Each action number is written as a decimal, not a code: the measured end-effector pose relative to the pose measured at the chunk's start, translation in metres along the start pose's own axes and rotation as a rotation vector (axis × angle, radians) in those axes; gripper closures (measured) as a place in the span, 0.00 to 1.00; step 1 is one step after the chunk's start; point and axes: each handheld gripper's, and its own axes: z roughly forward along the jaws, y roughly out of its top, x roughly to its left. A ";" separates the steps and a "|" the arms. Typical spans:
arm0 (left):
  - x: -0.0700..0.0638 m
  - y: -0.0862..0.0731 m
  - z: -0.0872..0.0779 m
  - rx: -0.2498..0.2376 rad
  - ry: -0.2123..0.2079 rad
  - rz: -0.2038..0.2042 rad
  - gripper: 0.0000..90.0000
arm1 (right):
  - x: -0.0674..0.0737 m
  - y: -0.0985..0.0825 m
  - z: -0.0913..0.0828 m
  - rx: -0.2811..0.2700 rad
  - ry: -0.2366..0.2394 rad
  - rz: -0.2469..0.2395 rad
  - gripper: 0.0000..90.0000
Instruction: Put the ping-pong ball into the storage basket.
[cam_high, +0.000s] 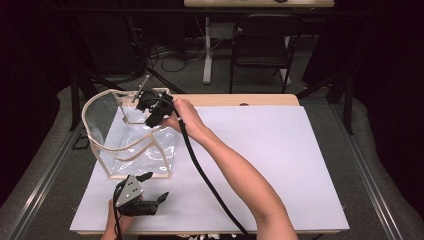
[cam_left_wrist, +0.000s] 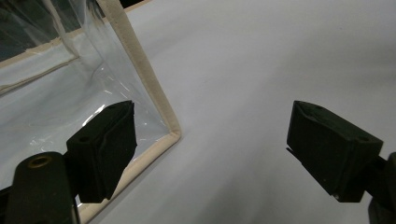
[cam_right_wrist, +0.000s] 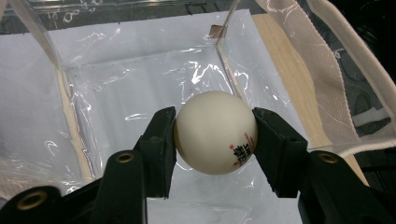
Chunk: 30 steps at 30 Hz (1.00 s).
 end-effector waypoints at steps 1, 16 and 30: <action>0.000 0.000 0.000 0.002 0.001 0.000 0.18 | 0.000 0.000 0.001 0.004 -0.001 -0.003 0.57; 0.000 0.000 0.000 0.002 -0.002 0.000 0.18 | -0.004 -0.002 0.005 0.022 0.008 0.019 0.55; 0.000 0.000 0.001 0.006 -0.004 0.004 0.18 | -0.018 -0.015 -0.016 -0.114 0.055 0.125 0.17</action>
